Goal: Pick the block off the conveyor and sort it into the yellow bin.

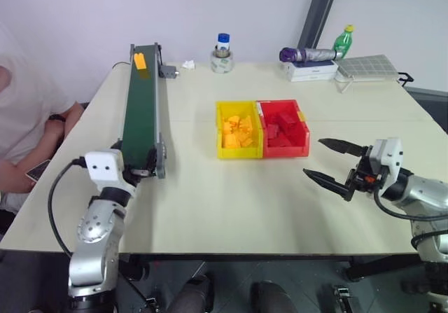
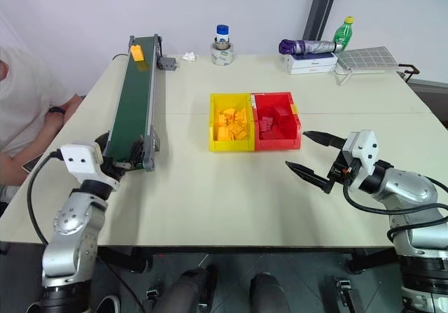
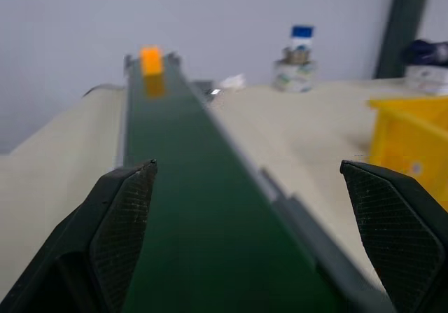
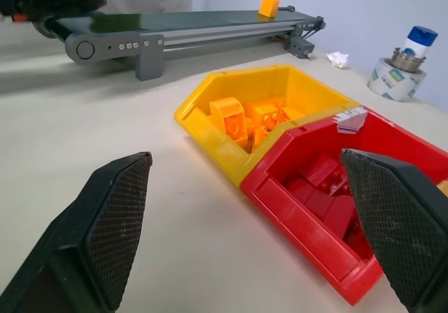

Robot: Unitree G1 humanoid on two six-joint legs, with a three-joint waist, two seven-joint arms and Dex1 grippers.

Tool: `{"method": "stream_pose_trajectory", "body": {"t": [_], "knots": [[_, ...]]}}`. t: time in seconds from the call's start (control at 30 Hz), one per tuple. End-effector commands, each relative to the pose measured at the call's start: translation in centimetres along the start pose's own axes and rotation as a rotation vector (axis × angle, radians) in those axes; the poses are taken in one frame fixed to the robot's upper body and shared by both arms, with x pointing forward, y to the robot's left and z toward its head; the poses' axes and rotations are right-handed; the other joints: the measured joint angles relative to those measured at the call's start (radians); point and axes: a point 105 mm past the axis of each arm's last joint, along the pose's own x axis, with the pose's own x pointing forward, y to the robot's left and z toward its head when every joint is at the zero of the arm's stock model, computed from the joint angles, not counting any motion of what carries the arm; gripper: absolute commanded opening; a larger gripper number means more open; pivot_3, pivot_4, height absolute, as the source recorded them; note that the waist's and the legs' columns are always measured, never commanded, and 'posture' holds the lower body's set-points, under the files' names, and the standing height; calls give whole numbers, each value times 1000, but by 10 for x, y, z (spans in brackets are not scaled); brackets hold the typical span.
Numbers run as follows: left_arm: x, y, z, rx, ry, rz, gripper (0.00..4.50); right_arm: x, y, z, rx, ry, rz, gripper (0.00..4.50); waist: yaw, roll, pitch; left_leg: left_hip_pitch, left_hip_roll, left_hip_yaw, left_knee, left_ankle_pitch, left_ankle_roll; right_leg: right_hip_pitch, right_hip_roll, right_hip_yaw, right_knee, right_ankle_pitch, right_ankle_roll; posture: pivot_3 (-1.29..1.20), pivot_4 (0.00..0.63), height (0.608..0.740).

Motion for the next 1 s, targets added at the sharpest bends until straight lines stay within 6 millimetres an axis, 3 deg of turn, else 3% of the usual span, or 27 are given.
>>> {"method": "stream_pose_trajectory", "body": {"t": [0.03, 1.0], "knots": [[1, -10, 23, 12, -88, 12, 4427, 1, -2, 10, -38, -29, -1, 4500, 0, 0, 0, 0, 0, 0, 0, 0, 0, 0, 0, 0, 0, 0, 0, 0, 150, 740], [26, 5, 28, 42, -105, 110, 4427, 0, -3, 11, -48, -29, -10, 4500, -1, 0, 0, 0, 0, 0, 0, 0, 0, 0, 0, -1, 0, 0, 0, 0, 150, 740]]}}
